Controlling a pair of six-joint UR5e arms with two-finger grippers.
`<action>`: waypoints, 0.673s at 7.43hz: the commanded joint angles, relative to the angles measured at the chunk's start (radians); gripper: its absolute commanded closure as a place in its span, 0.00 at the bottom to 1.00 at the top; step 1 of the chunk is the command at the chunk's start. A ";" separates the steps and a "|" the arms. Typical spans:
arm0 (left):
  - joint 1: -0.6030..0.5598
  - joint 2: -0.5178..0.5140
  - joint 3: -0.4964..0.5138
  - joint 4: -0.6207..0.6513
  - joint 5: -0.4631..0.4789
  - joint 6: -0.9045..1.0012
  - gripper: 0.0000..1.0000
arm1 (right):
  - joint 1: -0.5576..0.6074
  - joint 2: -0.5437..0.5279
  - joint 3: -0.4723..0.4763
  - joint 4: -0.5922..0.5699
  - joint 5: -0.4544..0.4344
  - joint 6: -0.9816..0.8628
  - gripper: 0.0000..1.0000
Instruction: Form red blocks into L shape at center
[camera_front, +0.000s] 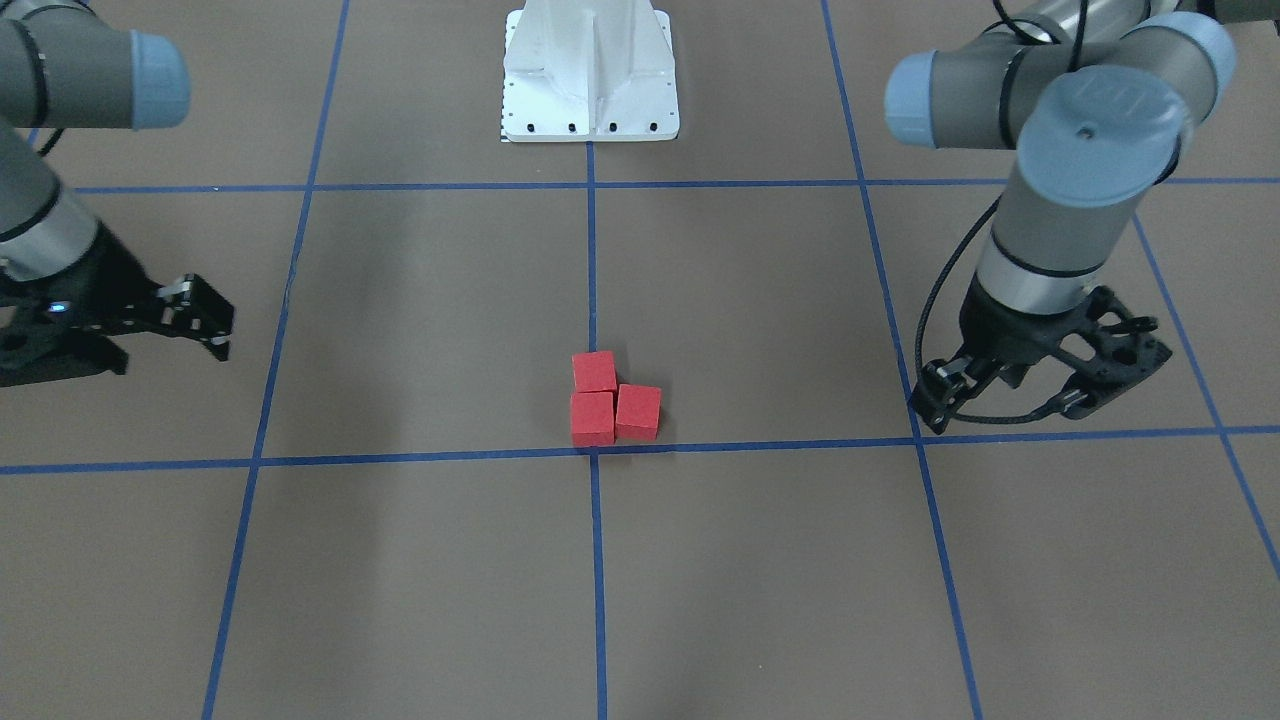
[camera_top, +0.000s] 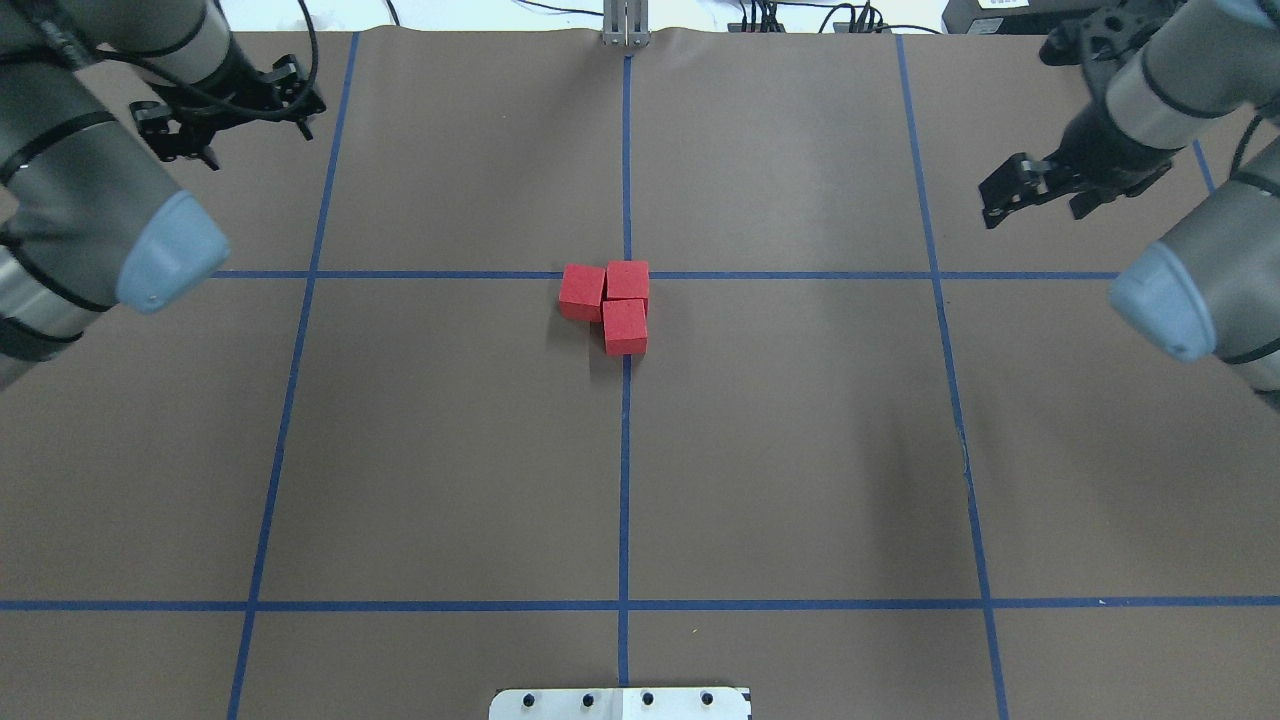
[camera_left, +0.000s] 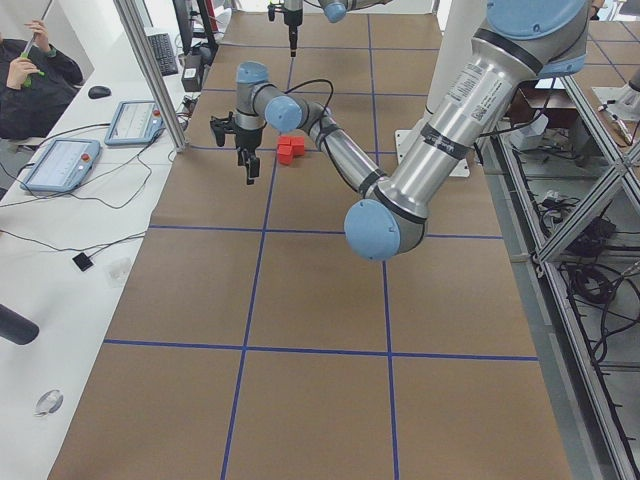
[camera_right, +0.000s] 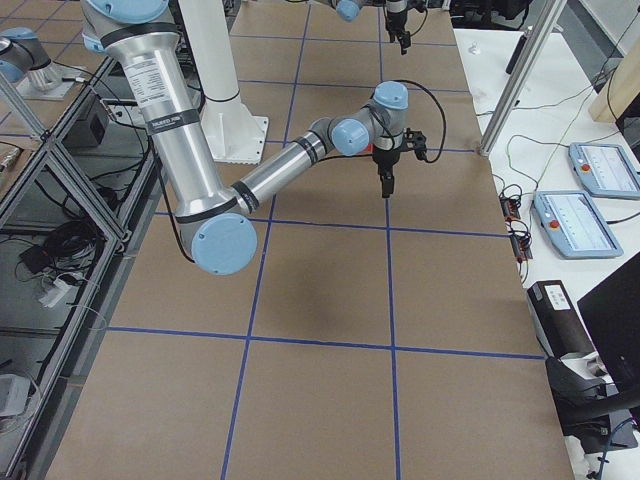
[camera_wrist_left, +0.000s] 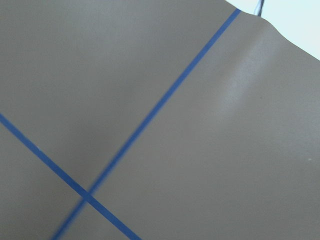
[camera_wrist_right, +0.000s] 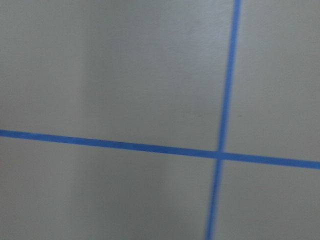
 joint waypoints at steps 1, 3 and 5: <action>-0.141 0.281 -0.222 0.002 -0.159 0.457 0.00 | 0.186 -0.099 -0.003 -0.079 0.034 -0.310 0.01; -0.314 0.456 -0.236 -0.001 -0.258 0.926 0.00 | 0.362 -0.206 -0.010 -0.078 0.161 -0.445 0.01; -0.492 0.550 -0.166 0.001 -0.317 1.248 0.00 | 0.458 -0.292 -0.026 -0.109 0.176 -0.626 0.01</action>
